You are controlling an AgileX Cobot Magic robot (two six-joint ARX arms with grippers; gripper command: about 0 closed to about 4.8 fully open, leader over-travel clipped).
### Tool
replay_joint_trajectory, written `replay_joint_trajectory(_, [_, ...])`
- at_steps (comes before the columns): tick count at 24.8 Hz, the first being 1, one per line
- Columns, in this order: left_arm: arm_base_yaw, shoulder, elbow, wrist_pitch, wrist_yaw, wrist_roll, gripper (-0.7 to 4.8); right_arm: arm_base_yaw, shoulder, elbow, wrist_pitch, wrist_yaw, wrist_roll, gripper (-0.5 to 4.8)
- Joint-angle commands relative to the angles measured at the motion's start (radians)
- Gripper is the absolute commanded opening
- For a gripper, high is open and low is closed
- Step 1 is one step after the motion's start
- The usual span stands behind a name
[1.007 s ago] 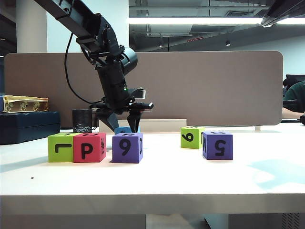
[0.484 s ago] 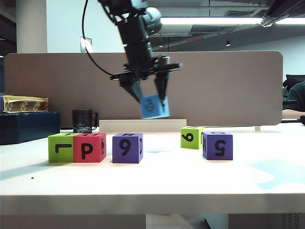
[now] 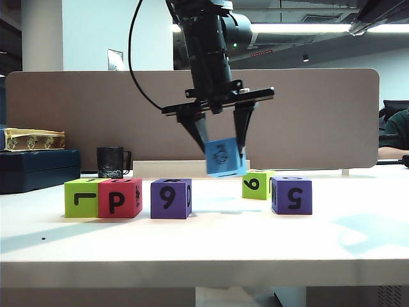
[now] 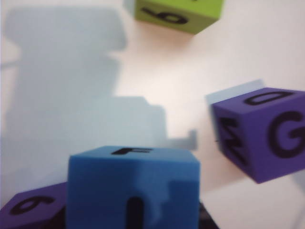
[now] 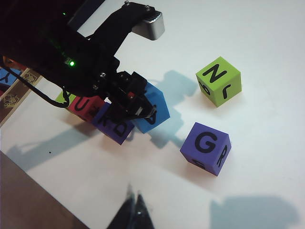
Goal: Select the appropriate blocks from the scattered letter blocks on the table and arrange them in a row to spell out "TURING".
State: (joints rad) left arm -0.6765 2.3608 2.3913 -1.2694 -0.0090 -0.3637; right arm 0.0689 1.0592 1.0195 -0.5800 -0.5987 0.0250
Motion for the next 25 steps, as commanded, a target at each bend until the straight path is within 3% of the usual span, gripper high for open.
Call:
replay_joint_trajectory(1, [-0.006, 0.011, 0.002, -0.049, -0.032, -0.039, 2.33, 0.002, -0.002, 0.006, 0.016, -0.002, -0.003, -0.01])
replay_joint_trajectory(10, [-0.020, 0.047, 0.001, -0.068, -0.019, -0.082, 2.33, 0.002, -0.002, 0.006, 0.014, -0.003, -0.003, -0.01])
replay_joint_trajectory(25, [-0.021, 0.084, 0.002, -0.114, 0.013, -0.070, 2.47, 0.001, -0.002, 0.006, 0.013, -0.002, -0.003, -0.01])
